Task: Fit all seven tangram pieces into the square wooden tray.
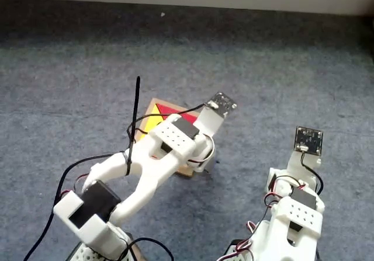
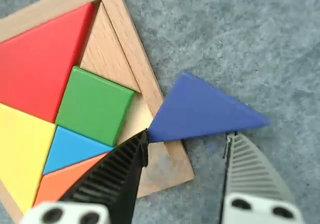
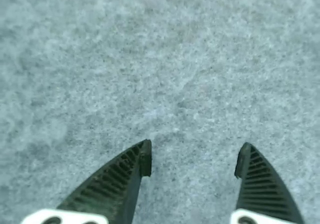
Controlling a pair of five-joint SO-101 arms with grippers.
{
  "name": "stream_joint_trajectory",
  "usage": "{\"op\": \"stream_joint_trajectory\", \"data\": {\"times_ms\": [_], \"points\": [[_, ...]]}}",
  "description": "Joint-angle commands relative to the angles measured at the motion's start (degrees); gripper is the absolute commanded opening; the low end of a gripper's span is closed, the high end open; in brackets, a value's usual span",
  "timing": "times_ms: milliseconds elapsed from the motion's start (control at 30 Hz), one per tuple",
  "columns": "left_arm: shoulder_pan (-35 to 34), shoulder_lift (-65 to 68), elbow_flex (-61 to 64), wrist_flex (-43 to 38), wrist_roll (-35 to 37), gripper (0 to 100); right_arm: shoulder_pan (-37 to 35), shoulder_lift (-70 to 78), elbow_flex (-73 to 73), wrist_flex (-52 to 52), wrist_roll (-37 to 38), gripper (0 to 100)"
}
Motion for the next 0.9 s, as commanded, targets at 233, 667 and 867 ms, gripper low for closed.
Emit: {"op": "stream_joint_trajectory", "data": {"times_ms": [233, 667, 867], "points": [[-0.6, 3.2, -4.4, -1.7, 6.3, 26, -0.7, -0.3, 0.2, -1.2, 0.0, 26.5], [-0.6, 2.6, -4.4, -1.4, 4.6, 18, -0.7, -0.3, 0.2, -1.2, 0.0, 26.5], [0.6, -5.1, -4.2, 1.9, -2.7, 18, -0.7, -0.3, 0.2, -1.2, 0.0, 26.5]]}}
